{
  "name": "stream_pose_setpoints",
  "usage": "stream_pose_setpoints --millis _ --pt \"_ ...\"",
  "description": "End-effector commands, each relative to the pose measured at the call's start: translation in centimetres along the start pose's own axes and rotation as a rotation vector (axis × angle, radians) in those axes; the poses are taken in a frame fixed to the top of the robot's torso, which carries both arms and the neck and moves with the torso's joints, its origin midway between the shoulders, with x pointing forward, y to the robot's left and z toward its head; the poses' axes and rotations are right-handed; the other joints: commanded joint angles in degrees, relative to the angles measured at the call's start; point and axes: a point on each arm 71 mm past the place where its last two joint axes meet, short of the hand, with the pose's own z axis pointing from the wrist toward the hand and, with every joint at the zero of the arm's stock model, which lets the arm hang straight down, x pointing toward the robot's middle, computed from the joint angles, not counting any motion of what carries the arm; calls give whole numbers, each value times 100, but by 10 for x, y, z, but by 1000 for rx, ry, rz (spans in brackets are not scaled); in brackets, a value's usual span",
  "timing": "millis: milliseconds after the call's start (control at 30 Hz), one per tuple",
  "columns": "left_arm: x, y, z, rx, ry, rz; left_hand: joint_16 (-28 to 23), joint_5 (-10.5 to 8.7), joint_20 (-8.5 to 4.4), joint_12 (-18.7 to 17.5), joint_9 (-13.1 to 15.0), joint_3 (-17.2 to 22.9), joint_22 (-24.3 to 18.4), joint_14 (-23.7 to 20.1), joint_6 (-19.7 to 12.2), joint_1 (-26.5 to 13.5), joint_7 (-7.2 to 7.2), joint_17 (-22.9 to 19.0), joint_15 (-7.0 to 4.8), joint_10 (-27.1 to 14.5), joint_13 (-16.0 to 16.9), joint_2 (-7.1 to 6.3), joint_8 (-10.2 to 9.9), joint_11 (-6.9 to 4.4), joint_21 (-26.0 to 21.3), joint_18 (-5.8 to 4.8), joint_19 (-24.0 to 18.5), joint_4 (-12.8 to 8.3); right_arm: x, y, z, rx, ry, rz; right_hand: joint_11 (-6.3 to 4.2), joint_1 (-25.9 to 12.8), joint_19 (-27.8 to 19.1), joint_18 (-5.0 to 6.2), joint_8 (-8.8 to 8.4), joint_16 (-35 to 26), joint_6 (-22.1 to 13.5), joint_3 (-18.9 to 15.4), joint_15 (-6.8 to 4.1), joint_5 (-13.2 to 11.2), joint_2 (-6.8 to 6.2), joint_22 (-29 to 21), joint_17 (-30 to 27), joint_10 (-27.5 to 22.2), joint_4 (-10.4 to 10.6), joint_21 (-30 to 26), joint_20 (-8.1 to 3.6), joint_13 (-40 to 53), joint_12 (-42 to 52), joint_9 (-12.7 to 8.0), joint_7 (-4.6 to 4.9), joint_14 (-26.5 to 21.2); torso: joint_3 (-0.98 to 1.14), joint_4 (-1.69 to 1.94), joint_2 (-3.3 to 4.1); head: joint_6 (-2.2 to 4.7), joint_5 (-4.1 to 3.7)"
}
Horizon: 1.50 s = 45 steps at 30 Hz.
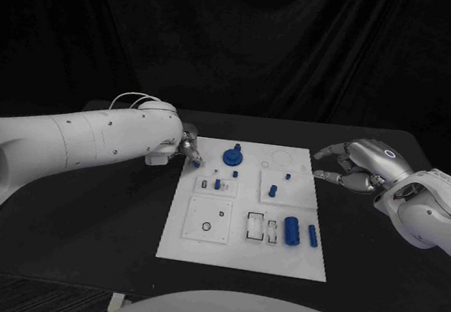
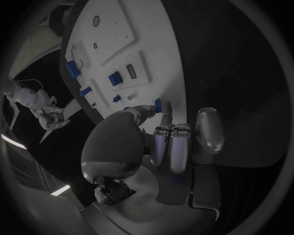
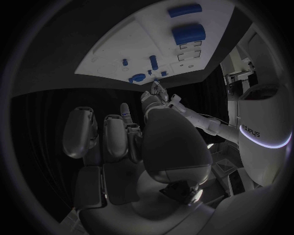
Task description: Assemble the parts on the task board
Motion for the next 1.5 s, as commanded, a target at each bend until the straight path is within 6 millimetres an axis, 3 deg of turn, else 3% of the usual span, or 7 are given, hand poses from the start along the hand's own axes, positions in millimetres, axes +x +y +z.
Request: stream_pose_setpoints --millis 33,567,833,1100,1500 --pt "1 -2 -2 28 -22 -14 15 -44 4 -40 4 731 3 584 46 -42 -4 1509 44 533 1457 -25 -26 35 -21 -44 2 -679 1 -2 -1 21 -3 -1 45 11 -24 72 -16 -38 53 -1 23 22 51 937 -9 282 -14 -39 23 931 -30 -5 -6 203 0 5 -4 1 8" --pt "13 5 -30 26 -43 -34 15 -127 -13 -36 -95 936 42 584 259 -282 -47 1509 18 540 1460 -116 -85 2 -20 -48 38 -776 1 -5 -4 34 -1 -2 46 19 -24 72 -16 -45 56 1 24 22 52 937 -20 281 -20 -39 24 929 -31 -6 -6 201 -6 -7 1 1 32" --pt "22 -3 -39 52 -21 -22 15 -169 -28 -52 -231 1032 40 584 333 -374 -55 1509 6 525 1447 -119 -185 -9 -43 -46 41 -809 4 -6 -7 39 6 3 46 24 -26 73 -17 -47 58 1 24 20 52 935 -23 274 -25 -46 24 915 -41 -8 -6 200 9 -2 -11 1 30" --pt "27 -12 -43 73 -3 -8 15 -203 -30 -52 -260 1051 44 584 353 -394 -57 1509 4 525 1447 -108 -204 -11 -46 -47 45 -815 7 -7 -8 45 10 9 46 24 -26 73 -17 -47 58 1 24 20 52 935 -23 274 -25 -46 24 915 -41 -8 -6 200 -3 -3 2 1 41" --pt "31 -22 -41 90 19 10 15 -230 -32 -56 -289 1076 39 584 369 -414 -55 1509 2 521 1443 -83 -227 -11 -59 -44 41 -820 7 -6 -8 43 11 11 46 24 -26 73 -17 -47 58 1 24 20 52 935 -23 274 -25 -46 24 915 -41 -8 -6 200 3 -11 -1 1 44"
